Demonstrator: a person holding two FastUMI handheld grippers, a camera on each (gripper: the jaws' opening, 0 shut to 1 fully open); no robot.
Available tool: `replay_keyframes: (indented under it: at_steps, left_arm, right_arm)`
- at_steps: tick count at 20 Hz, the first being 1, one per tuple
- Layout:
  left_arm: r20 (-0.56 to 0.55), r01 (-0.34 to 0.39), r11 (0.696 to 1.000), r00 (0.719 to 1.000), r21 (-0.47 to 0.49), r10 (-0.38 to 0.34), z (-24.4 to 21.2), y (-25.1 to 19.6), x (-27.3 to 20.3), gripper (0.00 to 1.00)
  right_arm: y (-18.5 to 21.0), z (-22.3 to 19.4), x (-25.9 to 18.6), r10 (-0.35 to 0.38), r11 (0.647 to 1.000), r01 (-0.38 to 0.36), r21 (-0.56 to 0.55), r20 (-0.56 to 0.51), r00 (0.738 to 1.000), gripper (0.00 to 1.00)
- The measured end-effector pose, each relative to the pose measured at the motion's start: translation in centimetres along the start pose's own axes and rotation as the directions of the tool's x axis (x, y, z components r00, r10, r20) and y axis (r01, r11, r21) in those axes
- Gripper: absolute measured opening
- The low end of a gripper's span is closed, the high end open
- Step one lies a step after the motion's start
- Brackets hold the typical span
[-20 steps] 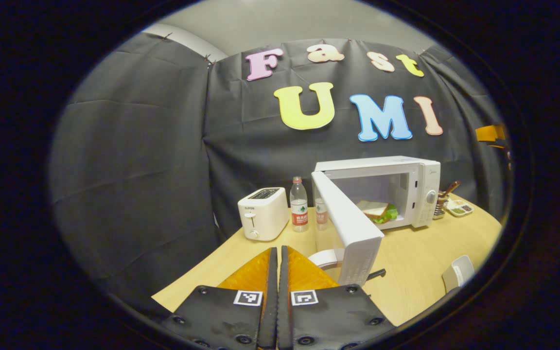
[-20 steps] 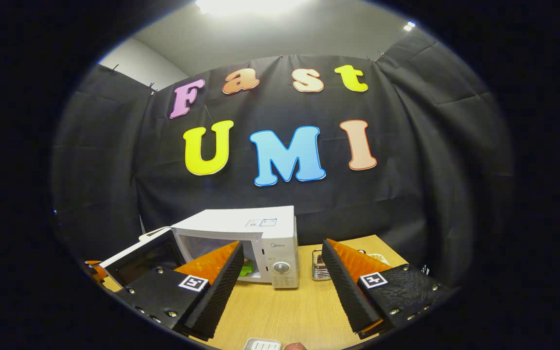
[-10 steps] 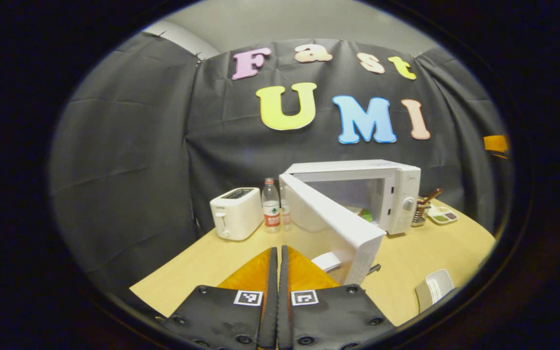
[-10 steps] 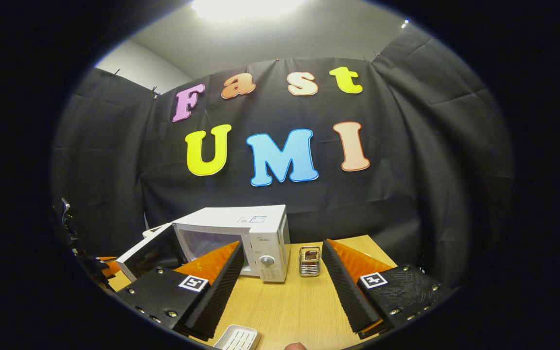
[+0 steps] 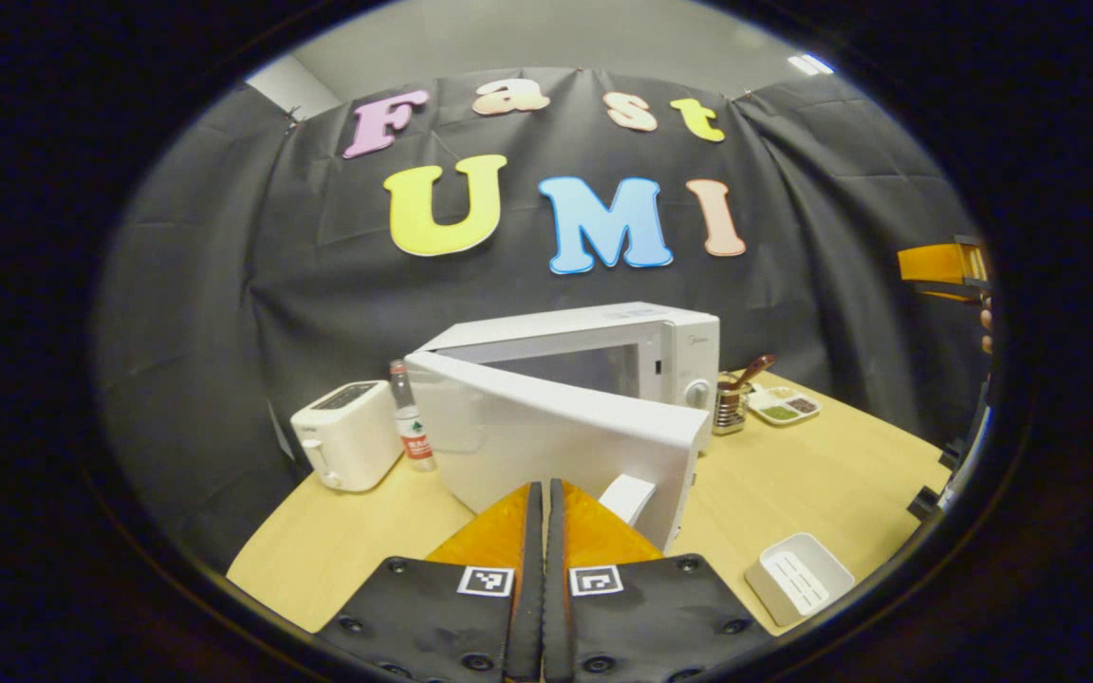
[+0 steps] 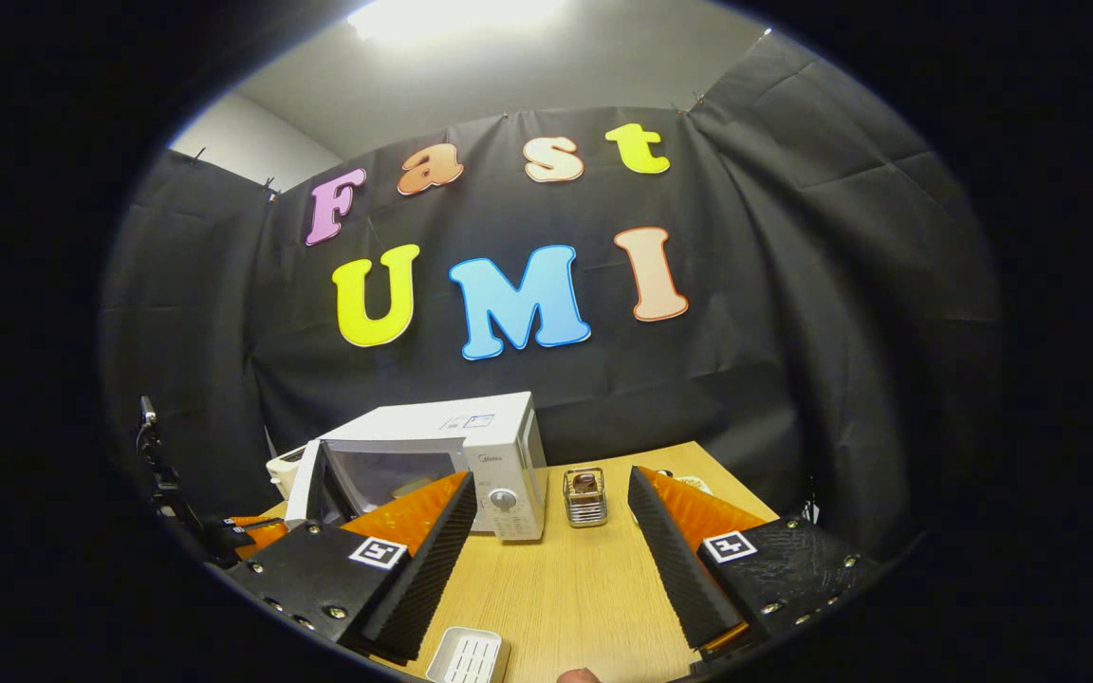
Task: Open the microwave oven with the left hand, put the food in, and close the microwave oven.
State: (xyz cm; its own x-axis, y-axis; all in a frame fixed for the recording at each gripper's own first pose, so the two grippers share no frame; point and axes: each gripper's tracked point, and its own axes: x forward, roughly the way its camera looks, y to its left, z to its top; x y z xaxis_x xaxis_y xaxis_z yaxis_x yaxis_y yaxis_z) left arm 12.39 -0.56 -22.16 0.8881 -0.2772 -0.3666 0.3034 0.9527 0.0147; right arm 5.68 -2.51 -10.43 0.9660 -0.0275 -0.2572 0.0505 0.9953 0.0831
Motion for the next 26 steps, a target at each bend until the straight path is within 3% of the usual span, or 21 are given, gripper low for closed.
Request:
replay_keyframes:
  at_steps: [2, 5, 8, 9, 15, 26]
  left_arm:
    - [0.014, 0.05, 0.999, 0.999, -0.002, -0.05, 0.8, -1.0, 1.7, 0.03]
    - [0.034, 0.116, 0.993, 0.993, -0.011, -0.116, 1.8, -2.1, 4.2, 0.08]
    - [0.039, 0.173, 0.984, 0.984, -0.034, -0.172, 2.5, -2.7, 6.6, 0.04]
    - [0.039, 0.192, 0.981, 0.981, -0.036, -0.19, 2.7, -3.0, 7.4, 0.08]
    - [0.051, 0.272, 0.962, 0.961, -0.022, -0.271, 4.1, -5.0, 11.6, 0.08]
    - [0.061, 0.284, 0.959, 0.957, -0.011, -0.283, 5.8, -6.2, 19.3, 0.07]
  right_arm:
    - [0.1, -0.2, 0.0, -0.023, 1.0, 0.023, 0.004, -0.01, 1.0, 0.98]
    - [0.2, 0.1, -0.2, -0.062, 0.998, 0.062, 0.003, -0.002, 0.998, 0.98]
    - [0.0, 0.1, -0.5, -0.106, 0.994, 0.106, 0.001, -0.01, 0.994, 0.98]
    - [-0.1, 0.2, -0.6, -0.122, 0.993, 0.122, 0.006, -0.01, 0.993, 0.98]
    - [-1.2, 0.3, -1.5, -0.22, 0.976, 0.22, 0.004, 0.002, 0.976, 0.98]
    - [-2.7, -0.2, -2.7, -0.333, 0.943, 0.333, -0.004, -0.003, 0.943, 0.98]
